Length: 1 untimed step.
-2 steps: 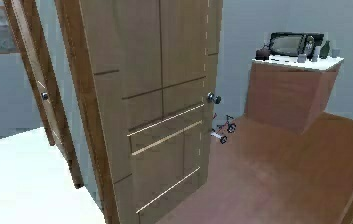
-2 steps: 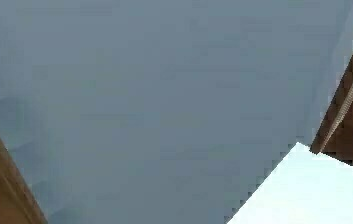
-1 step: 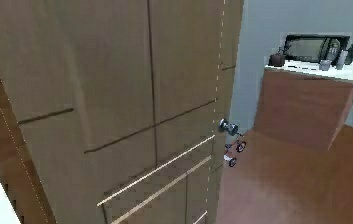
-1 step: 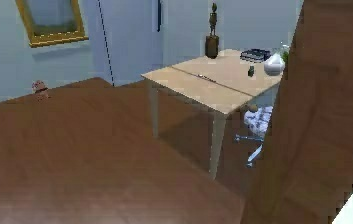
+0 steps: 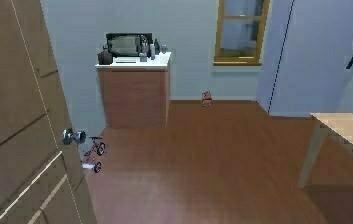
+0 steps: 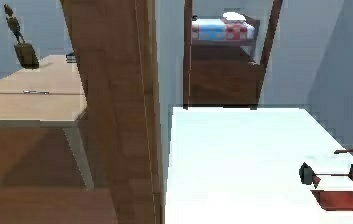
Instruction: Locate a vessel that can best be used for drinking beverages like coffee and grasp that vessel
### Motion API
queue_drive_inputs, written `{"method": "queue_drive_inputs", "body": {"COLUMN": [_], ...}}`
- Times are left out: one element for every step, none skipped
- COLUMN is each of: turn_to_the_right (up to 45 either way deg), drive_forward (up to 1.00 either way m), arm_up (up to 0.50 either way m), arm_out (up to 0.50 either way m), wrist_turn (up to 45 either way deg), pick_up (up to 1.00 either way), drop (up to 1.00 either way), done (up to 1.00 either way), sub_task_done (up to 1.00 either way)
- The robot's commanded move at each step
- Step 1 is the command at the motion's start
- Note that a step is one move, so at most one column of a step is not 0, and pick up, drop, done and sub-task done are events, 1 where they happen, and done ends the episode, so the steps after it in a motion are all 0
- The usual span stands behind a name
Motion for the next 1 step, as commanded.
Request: {"method": "queue_drive_inputs", "body": {"turn_to_the_right": [0.0], "drive_forward": [1.0], "arm_up": [0.0], "arm_out": [0.0], "wrist_turn": [0.0], "pick_up": [0.0], "drop": [0.0], "done": [0.0], "sub_task_done": [0.0]}}
